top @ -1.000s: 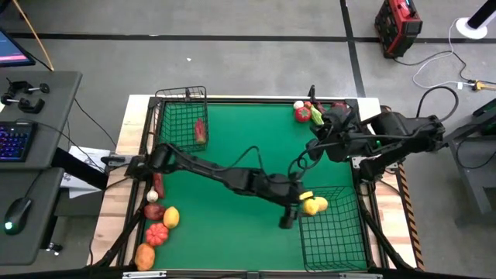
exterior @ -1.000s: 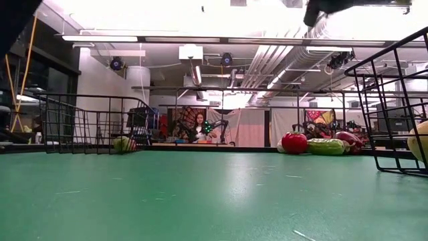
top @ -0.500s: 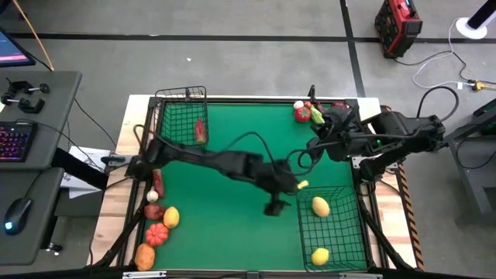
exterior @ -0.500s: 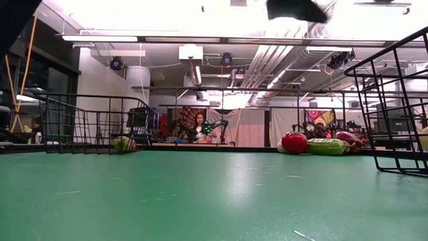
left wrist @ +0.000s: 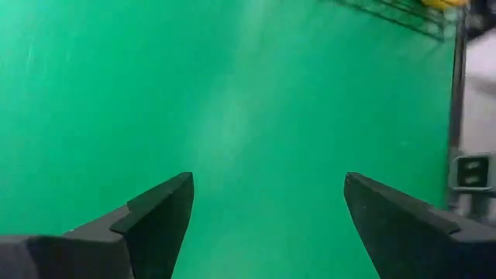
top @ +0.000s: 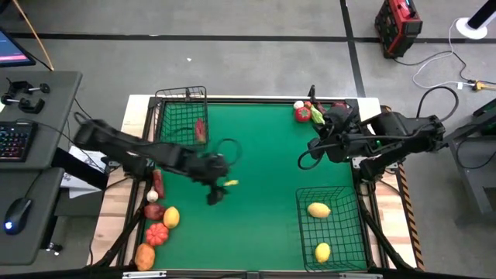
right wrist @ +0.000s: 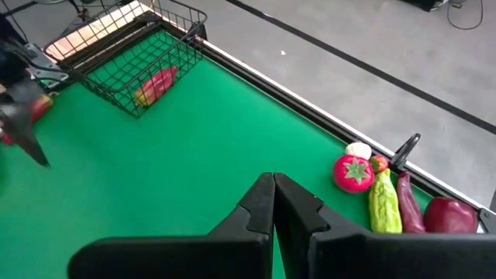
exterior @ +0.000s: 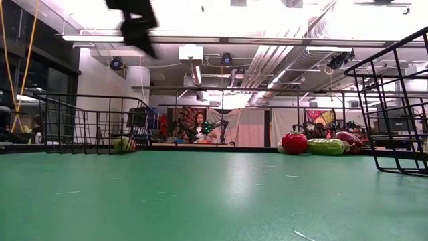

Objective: Sort produce into baskets
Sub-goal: Put the yellow lemon into the bottom black wire basket

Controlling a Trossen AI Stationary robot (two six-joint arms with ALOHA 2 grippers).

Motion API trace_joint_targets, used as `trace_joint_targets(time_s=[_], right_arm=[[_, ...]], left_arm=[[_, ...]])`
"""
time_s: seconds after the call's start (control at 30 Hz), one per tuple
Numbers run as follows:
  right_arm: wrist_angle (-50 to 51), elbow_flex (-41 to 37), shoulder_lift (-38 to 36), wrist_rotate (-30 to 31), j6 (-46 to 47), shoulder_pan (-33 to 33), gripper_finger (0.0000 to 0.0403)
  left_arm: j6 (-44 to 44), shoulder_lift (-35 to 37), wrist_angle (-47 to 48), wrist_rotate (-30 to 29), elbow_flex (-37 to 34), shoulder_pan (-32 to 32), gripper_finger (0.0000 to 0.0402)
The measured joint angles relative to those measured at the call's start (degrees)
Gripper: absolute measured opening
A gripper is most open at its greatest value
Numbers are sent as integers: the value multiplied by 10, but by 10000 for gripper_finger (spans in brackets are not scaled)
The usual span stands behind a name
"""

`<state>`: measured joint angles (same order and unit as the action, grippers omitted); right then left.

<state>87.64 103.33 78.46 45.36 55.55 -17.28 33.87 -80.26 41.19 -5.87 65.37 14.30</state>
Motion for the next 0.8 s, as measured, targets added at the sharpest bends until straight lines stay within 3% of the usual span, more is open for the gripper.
trace_joint_targets(time_s=[0.13, 0.27, 0.5, 0.6, 0.8], right_arm=[[0, 0, 0, 0, 1, 0, 0], [-1, 0, 0, -2, 1, 0, 0], [-1, 0, 0, -6, 1, 0, 0], [-1, 0, 0, -5, 1, 0, 0], [-2, 0, 0, -2, 0, 0, 0]], left_arm=[[202, 55, 128, 31, -40, 46, 321], [358, 52, 261, 65, -45, 125, 321], [641, -18, 282, 64, -47, 258, 321], [693, -55, 281, 65, -47, 283, 321], [707, -106, 248, 84, -47, 289, 321]])
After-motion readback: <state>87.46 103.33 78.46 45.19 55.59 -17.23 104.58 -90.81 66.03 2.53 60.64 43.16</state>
